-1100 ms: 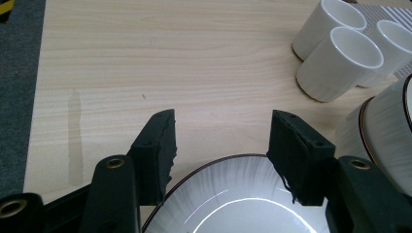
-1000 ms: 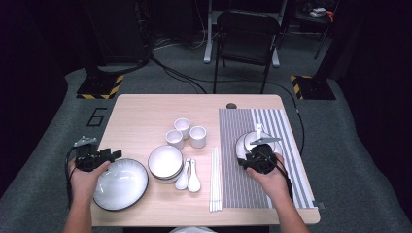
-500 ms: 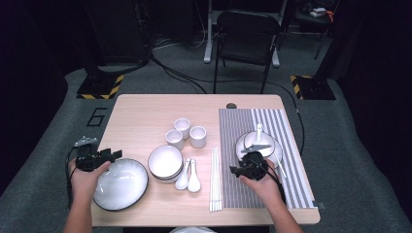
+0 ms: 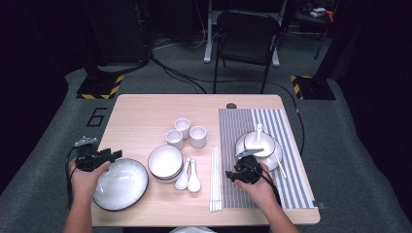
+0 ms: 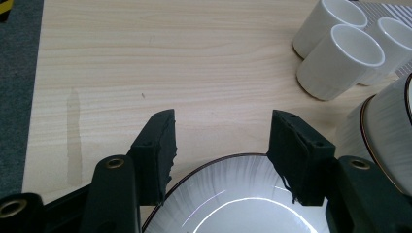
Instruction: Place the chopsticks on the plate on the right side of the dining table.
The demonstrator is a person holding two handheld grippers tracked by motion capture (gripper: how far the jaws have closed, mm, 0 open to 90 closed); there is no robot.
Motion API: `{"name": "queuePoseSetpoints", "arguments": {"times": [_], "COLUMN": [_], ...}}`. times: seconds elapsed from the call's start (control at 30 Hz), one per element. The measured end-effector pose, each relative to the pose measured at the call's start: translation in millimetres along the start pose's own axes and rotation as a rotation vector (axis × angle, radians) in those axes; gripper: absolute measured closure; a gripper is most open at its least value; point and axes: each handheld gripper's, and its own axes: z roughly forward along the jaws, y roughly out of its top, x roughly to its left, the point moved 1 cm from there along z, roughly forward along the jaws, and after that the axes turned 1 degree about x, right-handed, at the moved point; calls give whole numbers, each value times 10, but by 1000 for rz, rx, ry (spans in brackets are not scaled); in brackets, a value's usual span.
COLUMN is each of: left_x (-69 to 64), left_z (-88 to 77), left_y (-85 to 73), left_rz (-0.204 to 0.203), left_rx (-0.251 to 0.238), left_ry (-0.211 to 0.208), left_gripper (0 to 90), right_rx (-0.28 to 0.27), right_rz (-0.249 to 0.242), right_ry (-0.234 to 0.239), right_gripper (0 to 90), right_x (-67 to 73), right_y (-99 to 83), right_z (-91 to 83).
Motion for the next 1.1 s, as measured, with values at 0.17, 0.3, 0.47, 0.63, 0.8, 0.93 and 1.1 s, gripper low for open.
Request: {"name": "queuePoseSetpoints", "arguments": {"times": [0.17,0.3,0.47,0.63,0.8,0.93,1.1], "left_x": [2,3,-8,-9,-7,-4,-4], "left_z": [0,0,7,3,8,7,8], "left_y": [1,0,-3,-3,-3,-3,-3], "left_rz": [1,0,-11,-14,-11,-12,-12], "left_rx": [-1,1,-2,-1,-2,-1,0], "left_ry": [0,-1,-2,-1,-3,-4,-4], "left_gripper": [435,435,435,435,435,433,434], "right_rx": [9,18,30,36,31,33,40], "right_rz": [-7,-20,-32,-43,-39,-40,-42], "right_ry": [0,7,11,14,13,15,17], "right_gripper": [520,520,505,497,484,469,469], "right_x": [22,52,80,96,118,121,142], "right_y": [-13,-22,-28,-33,-26,-23,-17], "right_z": [65,117,170,208,233,256,283]}}
